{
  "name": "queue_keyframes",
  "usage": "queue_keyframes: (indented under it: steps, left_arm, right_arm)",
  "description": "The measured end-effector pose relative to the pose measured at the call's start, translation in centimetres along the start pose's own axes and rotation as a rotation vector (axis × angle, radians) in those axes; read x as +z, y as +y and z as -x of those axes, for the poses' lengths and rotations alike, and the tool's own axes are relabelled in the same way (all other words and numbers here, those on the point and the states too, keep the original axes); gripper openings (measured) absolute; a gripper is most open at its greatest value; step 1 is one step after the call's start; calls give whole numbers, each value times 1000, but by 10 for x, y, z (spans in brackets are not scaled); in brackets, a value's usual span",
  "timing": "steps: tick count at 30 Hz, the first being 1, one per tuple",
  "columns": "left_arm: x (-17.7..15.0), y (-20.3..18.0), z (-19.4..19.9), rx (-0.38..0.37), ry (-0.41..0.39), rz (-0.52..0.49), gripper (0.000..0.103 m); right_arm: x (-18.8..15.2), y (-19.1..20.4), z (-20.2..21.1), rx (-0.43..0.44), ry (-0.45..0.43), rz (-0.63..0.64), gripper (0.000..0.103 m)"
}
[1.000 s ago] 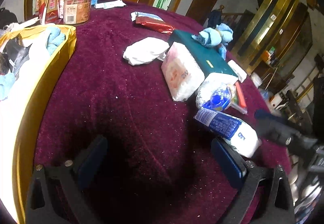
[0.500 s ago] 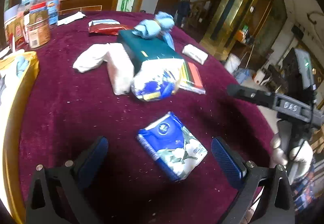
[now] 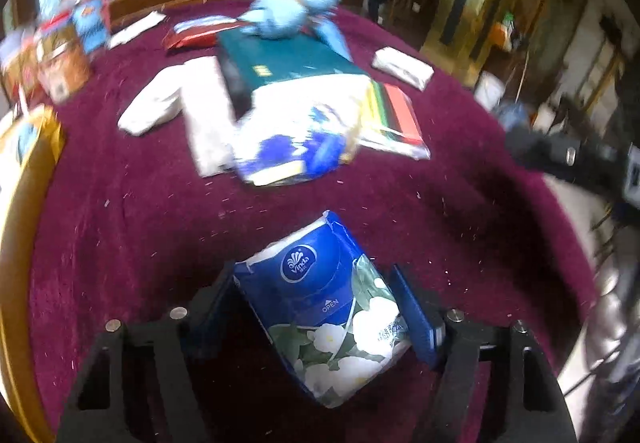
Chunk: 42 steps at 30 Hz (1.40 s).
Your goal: Organize soft objects
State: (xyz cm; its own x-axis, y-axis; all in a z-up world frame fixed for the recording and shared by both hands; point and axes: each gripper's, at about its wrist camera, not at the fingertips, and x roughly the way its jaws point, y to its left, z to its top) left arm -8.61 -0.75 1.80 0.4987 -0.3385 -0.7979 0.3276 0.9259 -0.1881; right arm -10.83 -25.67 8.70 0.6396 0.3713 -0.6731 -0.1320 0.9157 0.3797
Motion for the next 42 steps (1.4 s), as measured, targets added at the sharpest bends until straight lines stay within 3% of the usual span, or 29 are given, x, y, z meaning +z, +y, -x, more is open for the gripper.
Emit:
queue_keyframes:
  steps: [3,7,13,19,22,26,29,30,31,33,37,42]
  left_arm:
    - [-4,23,20,-74,-36,74,78]
    - [-12,41,56,-113,-109,125,78]
    - [-21,66,97,-121,-189,183,78]
    - [-28,95,117,-111,-240,243,78]
    - [-35,114,128,-92,-265,276,78]
    - [-45,148,142,-50,-289,336,78]
    - [-54,177,151,-4,-299,392,78]
    - [-57,189,154,16,-299,417,78]
    - [-60,196,155,33,-297,432,78]
    - [-65,212,155,65,-287,466,78]
    - [-74,237,153,114,-270,525,78]
    - [-72,253,143,168,-236,528,78]
  right_arm:
    - [1,5,-2,5,6,10,74]
    - [6,25,-13,28,27,37,74]
    - [13,72,-36,88,74,97,74]
    - [34,145,-62,114,71,259,74]
    - [47,175,-85,69,91,334,74]
    - [53,196,-125,-96,135,431,73]
    - [51,197,-149,-182,170,455,68]
    - [51,197,-152,-195,169,459,62]
    - [50,198,-154,-205,161,468,41]
    - [49,198,-159,-210,188,461,22]
    - [50,192,-156,-193,197,442,18]
    - [59,188,-135,-141,158,399,18]
